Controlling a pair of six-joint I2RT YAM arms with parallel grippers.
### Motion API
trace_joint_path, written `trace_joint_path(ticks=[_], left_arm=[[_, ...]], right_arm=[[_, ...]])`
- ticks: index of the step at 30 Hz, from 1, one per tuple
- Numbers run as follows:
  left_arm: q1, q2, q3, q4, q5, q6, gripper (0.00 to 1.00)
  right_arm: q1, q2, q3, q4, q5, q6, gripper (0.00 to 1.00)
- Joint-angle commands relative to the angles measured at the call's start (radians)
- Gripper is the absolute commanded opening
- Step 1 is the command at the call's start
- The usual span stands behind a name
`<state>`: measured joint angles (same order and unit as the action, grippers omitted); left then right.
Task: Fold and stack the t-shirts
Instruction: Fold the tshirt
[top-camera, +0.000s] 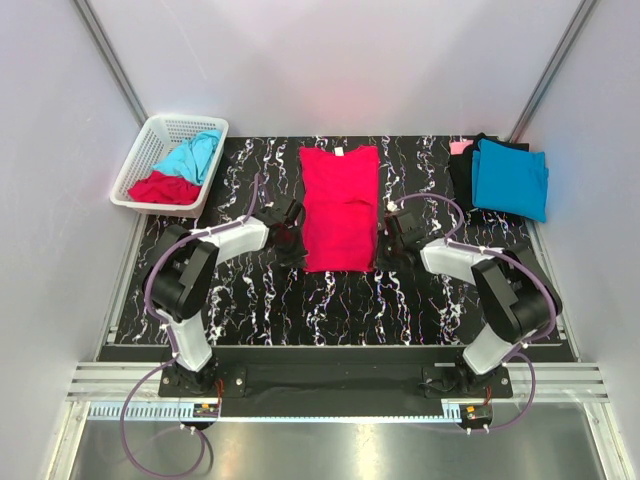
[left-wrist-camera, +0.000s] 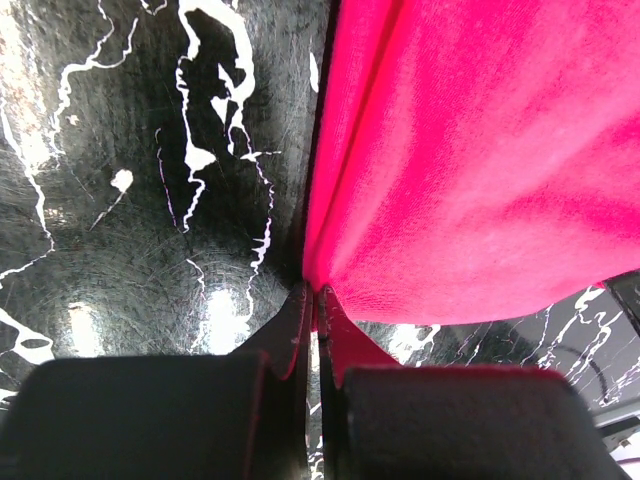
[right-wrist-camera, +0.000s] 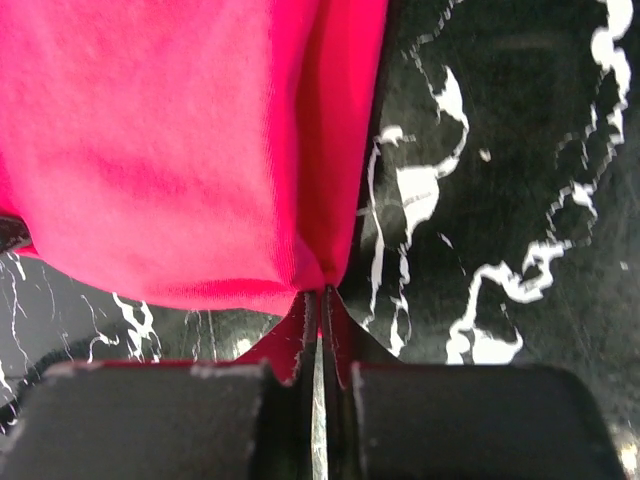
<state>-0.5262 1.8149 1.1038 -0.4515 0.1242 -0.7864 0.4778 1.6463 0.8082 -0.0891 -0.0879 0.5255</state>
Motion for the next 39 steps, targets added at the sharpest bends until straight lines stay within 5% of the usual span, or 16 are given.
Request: trace_joint_path(ticks=[1,14,24,33,39], left_arm=[[-0.001,-0.02,-0.03,-0.019,-0.009,0.01,0.0],[-0.09,-0.334,-0.242,-0.032,-0.029,-0.054,0.0],[-0.261,-0.642,-0.283,-0.174,-0.152,-0.181,0.0],[-0.314,-0.75,-0.138,-0.305,-0.271,-0.195,0.0],[-0.311,-0.64,0.042,-0.345,-0.354,-0.113,0.0]], right_arm=[[0.002,-0.052,0.0,-0.107,0.045,0.008,0.0],[0.031,-0.529,-0.205,-0.313,-0.041,0.134,0.0],[0.051,-0.873,-0.159,-0.625,-0.059,0.154,0.0],[0.059,-0.938,-0.041,-0.733,0.006,0.15,0.0],[0.058,-0.808,0.134,-0.73,0.115,0.081,0.0]])
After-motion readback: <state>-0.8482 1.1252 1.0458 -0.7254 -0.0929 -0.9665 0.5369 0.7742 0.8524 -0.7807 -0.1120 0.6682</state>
